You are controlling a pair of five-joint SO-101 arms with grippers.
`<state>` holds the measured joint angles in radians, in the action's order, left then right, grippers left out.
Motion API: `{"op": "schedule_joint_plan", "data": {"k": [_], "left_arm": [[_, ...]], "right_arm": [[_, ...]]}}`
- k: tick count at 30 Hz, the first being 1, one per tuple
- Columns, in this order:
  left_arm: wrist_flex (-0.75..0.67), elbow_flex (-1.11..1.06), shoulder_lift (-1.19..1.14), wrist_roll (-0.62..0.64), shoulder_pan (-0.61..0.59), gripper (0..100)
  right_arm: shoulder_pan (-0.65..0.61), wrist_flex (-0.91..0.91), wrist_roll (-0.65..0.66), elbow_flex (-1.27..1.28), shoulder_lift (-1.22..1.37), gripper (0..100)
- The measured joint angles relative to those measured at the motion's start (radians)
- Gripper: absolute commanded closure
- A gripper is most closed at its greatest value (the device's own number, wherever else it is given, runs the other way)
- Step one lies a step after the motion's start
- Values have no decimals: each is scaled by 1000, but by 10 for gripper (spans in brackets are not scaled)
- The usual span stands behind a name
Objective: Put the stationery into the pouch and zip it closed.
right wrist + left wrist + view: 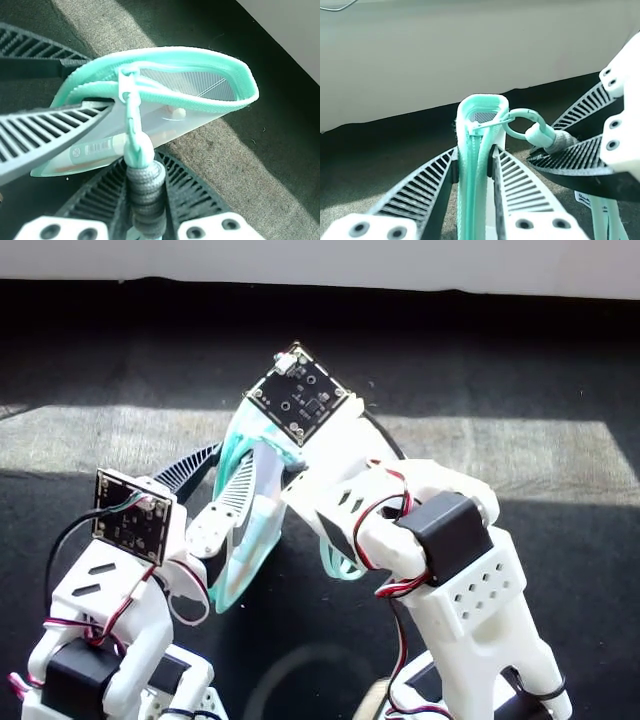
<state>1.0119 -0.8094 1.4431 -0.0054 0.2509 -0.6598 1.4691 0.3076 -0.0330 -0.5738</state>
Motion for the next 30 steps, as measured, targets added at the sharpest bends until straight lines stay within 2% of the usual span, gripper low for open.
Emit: {"op": "schedule_joint_plan", "data": {"k": [23, 27, 30], "left_arm": [[-31, -103, 8, 0, 0, 886], [-31, -103, 8, 0, 0, 940], [-14, -103, 8, 0, 0, 943]], "right_arm": [[0, 0, 0, 0, 0, 991], [0, 0, 0, 0, 0, 991], [0, 0, 0, 0, 0, 991]]}}
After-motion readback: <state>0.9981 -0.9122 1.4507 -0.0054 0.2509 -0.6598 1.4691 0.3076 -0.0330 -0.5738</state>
